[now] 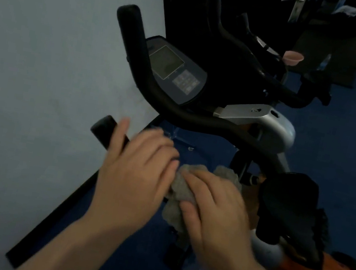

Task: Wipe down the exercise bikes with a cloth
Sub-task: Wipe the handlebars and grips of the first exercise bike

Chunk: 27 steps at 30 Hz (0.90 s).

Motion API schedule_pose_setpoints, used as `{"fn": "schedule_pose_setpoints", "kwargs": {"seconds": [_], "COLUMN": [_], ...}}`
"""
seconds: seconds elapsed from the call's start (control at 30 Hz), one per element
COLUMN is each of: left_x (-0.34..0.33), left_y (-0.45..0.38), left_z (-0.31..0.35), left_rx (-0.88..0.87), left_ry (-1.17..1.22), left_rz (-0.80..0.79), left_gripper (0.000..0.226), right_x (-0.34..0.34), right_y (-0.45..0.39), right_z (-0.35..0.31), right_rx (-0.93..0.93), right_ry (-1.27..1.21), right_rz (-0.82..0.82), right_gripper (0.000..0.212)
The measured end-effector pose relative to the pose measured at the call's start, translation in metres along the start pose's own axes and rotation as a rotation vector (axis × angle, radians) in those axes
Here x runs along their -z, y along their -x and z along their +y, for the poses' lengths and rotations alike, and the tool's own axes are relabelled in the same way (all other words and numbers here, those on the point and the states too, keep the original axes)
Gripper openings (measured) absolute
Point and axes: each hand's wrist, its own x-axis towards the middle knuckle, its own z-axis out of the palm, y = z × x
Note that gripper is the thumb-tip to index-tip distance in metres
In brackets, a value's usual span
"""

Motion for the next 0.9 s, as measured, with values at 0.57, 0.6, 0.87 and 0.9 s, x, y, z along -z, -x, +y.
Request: {"fn": "schedule_pose_setpoints", "kwargs": {"seconds": [0.57, 0.6, 0.87, 0.9], "left_x": [-0.026, -0.026, -0.026, -0.025], "left_y": [0.006, 0.007, 0.010, 0.011], "left_z": [0.021, 0.020, 0.021, 0.021], "left_rx": [0.160, 0.152, 0.142, 0.134], "left_ry": [-0.045, -0.043, 0.053, 0.054], "left_rz": [0.183, 0.179, 0.180, 0.162], "left_gripper": [0.038, 0.037, 0.035, 0.036], "right_x": [-0.008, -0.008, -0.005, 0.000], "right_y": [0.020, 0.011, 0.021, 0.026], "right_z": [-0.007, -0.004, -0.017, -0.015], "right_rx": [-0.311, -0.331, -0.351, -0.317], "right_ry": [-0.460, -0.462, -0.408, -0.380], "right_rz": [0.104, 0.113, 0.092, 0.042], "right_gripper": [0.046, 0.046, 0.043, 0.044]}}
